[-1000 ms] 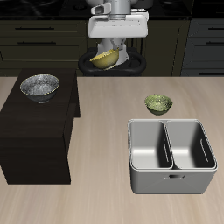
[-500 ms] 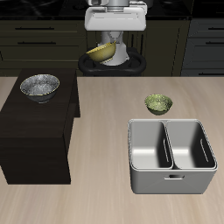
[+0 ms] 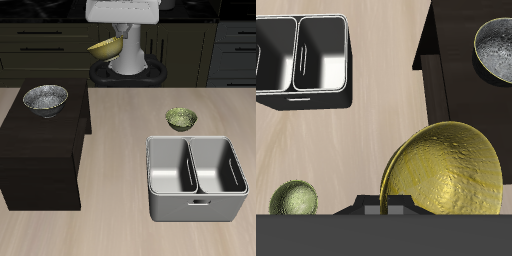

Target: Stack the yellow bowl on the black bowl

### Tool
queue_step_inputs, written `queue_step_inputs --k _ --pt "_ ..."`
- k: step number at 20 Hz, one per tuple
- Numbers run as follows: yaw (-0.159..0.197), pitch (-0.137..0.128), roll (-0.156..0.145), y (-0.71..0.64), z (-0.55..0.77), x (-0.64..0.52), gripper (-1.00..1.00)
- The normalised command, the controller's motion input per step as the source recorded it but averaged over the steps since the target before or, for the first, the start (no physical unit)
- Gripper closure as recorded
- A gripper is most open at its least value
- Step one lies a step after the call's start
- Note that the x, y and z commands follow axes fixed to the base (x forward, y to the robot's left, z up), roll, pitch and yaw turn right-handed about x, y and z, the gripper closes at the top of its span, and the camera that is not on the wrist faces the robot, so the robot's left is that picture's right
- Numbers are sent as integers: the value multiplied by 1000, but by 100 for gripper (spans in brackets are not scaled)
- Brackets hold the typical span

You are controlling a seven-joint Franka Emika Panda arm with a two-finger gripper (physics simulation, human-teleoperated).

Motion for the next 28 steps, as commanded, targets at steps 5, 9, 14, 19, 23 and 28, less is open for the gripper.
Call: queue_step_inputs --k 5,9,14,19,23,28 --pt "31 27 2 -175 242 144 100" --pt "12 7 12 -185 213 182 100" --pt "-1 47 -13 -207 126 345 100" --pt "-18 36 -54 -398 194 435 100" --pt "-19 -17 -33 -328 212 287 100" --pt "-23 -11 -45 -360 153 295 100"
